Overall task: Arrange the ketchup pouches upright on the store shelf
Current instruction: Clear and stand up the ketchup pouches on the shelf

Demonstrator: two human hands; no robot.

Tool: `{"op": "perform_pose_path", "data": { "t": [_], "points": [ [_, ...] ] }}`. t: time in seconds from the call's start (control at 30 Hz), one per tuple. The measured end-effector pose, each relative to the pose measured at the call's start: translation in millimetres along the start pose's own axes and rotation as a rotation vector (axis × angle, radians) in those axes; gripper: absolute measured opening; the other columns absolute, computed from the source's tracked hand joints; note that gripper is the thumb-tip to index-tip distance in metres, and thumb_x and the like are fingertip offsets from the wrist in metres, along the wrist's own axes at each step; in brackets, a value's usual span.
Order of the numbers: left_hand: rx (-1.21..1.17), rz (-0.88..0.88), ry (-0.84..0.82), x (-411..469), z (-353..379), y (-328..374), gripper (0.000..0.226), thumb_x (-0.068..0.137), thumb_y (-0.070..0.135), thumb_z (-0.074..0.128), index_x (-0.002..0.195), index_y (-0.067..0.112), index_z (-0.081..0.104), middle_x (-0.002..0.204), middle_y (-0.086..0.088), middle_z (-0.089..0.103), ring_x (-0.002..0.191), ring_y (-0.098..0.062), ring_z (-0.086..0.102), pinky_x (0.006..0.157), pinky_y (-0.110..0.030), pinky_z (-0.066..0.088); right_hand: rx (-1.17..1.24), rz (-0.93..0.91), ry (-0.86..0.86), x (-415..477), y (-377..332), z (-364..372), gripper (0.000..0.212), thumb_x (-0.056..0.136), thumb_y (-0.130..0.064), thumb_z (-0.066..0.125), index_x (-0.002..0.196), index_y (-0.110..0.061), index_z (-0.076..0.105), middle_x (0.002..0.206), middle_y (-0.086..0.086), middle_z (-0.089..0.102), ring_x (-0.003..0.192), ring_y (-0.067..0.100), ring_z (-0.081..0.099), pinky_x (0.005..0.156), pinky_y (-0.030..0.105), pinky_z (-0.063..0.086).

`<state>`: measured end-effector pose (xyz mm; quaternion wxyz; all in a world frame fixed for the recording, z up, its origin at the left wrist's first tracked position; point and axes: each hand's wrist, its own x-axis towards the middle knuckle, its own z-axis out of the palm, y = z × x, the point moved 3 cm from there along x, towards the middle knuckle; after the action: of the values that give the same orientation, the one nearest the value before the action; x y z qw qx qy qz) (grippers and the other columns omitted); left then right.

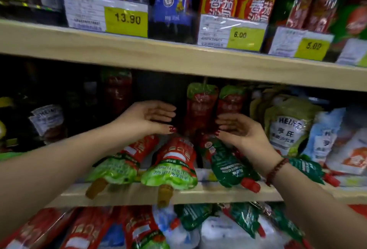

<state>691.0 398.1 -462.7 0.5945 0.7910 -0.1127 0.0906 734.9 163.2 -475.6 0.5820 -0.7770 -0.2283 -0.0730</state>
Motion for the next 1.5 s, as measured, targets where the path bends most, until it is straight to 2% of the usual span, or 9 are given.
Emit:
{"op": "perform_pose_path", "data": {
  "t": [0.17, 0.37, 0.5, 0.6, 0.87, 0.97, 1.2, 1.37, 1.5],
  "points": [
    [-0.031, -0.026, 0.060, 15.7, 9.0, -24.3, 0.046, 0.069, -0.013, 0.070, 0.110, 0.006, 0.061, 0.103, -0.011, 0.065, 0.094, -0.018, 0.061, 0.086, -0.027, 0.051, 0.029, 0.022, 0.068, 11.9, 17.3, 0.1, 0.036, 0.071, 0.000, 0.074, 0.104, -0.010, 0.063, 0.106, 0.010, 0.067, 0.093, 0.015, 0.062, 0.085, 0.027, 0.051],
    [0.016, -0.066, 0.045, 36.4, 14.6, -32.9, 0.052, 0.070, -0.006, 0.073, 0.115, 0.014, 0.056, 0.111, -0.008, 0.063, 0.093, -0.009, 0.060, 0.073, -0.010, 0.050, 0.009, 0.090, 0.083, 36.7, 26.9, 5.6, 0.046, 0.070, 0.002, 0.075, 0.113, -0.001, 0.059, 0.112, 0.014, 0.064, 0.105, 0.024, 0.060, 0.087, 0.029, 0.050],
    [0.023, -0.057, 0.080, 46.6, 11.7, -40.1, 0.069, 0.071, 0.000, 0.074, 0.132, 0.016, 0.045, 0.125, -0.003, 0.055, 0.112, -0.013, 0.053, 0.087, -0.020, 0.044, -0.008, 0.112, 0.068, 48.1, 34.0, 5.7, 0.050, 0.072, -0.003, 0.076, 0.119, -0.003, 0.057, 0.113, 0.009, 0.065, 0.096, 0.015, 0.061, 0.077, 0.018, 0.049],
    [0.058, -0.085, 0.029, 48.0, 12.4, -47.9, 0.076, 0.070, 0.006, 0.077, 0.136, 0.020, 0.042, 0.131, 0.001, 0.051, 0.119, -0.012, 0.049, 0.092, -0.022, 0.043, -0.064, 0.149, 0.011, 56.9, 39.4, 7.5, 0.057, 0.072, -0.009, 0.077, 0.125, -0.007, 0.054, 0.120, 0.007, 0.062, 0.105, 0.017, 0.059, 0.089, 0.029, 0.047],
    [0.083, -0.073, -0.009, 46.6, 12.4, -52.9, 0.069, 0.071, 0.007, 0.076, 0.131, 0.021, 0.046, 0.129, 0.001, 0.054, 0.117, -0.011, 0.051, 0.089, -0.018, 0.044, -0.083, 0.211, 0.049, 82.8, 46.7, 25.0, 0.046, 0.070, -0.019, 0.080, 0.112, -0.013, 0.063, 0.115, 0.008, 0.066, 0.101, 0.021, 0.062, 0.094, 0.040, 0.050],
    [0.028, -0.066, 0.027, 43.6, 6.9, -51.3, 0.062, 0.072, 0.005, 0.074, 0.125, 0.024, 0.049, 0.127, 0.002, 0.056, 0.114, -0.010, 0.053, 0.090, -0.020, 0.045, -0.160, 0.193, 0.087, 91.3, 49.1, 31.2, 0.033, 0.070, -0.024, 0.079, 0.099, -0.020, 0.065, 0.113, 0.007, 0.067, 0.090, 0.015, 0.062, 0.085, 0.033, 0.050],
    [-0.062, -0.011, 0.106, 36.5, -16.2, -46.1, 0.044, 0.074, 0.014, 0.074, 0.108, 0.037, 0.058, 0.112, 0.011, 0.063, 0.093, -0.001, 0.066, 0.079, -0.018, 0.051, -0.553, 0.097, 0.118, 101.3, 43.1, 35.5, 0.047, 0.070, -0.041, 0.077, 0.109, -0.016, 0.066, 0.114, 0.007, 0.068, 0.102, 0.023, 0.062, 0.080, 0.024, 0.042],
    [-0.087, -0.017, 0.151, 30.0, -31.0, -45.3, 0.041, 0.070, 0.018, 0.078, 0.102, 0.037, 0.061, 0.110, 0.011, 0.066, 0.095, -0.004, 0.066, 0.083, -0.023, 0.050, -0.455, 0.137, 0.155, 100.4, 34.7, 35.3, 0.038, 0.071, -0.037, 0.078, 0.100, -0.014, 0.070, 0.106, 0.009, 0.071, 0.092, 0.022, 0.064, 0.075, 0.027, 0.045],
    [-0.053, -0.049, 0.163, 24.9, -40.5, -46.2, 0.053, 0.054, 0.031, 0.078, 0.103, 0.038, 0.059, 0.114, 0.012, 0.063, 0.098, -0.005, 0.065, 0.090, -0.026, 0.049, -0.156, 0.188, 0.221, 100.0, 15.3, 37.5, 0.045, 0.068, -0.027, 0.081, 0.106, -0.007, 0.067, 0.110, 0.014, 0.069, 0.099, 0.027, 0.064, 0.090, 0.044, 0.052]
  ]
}}
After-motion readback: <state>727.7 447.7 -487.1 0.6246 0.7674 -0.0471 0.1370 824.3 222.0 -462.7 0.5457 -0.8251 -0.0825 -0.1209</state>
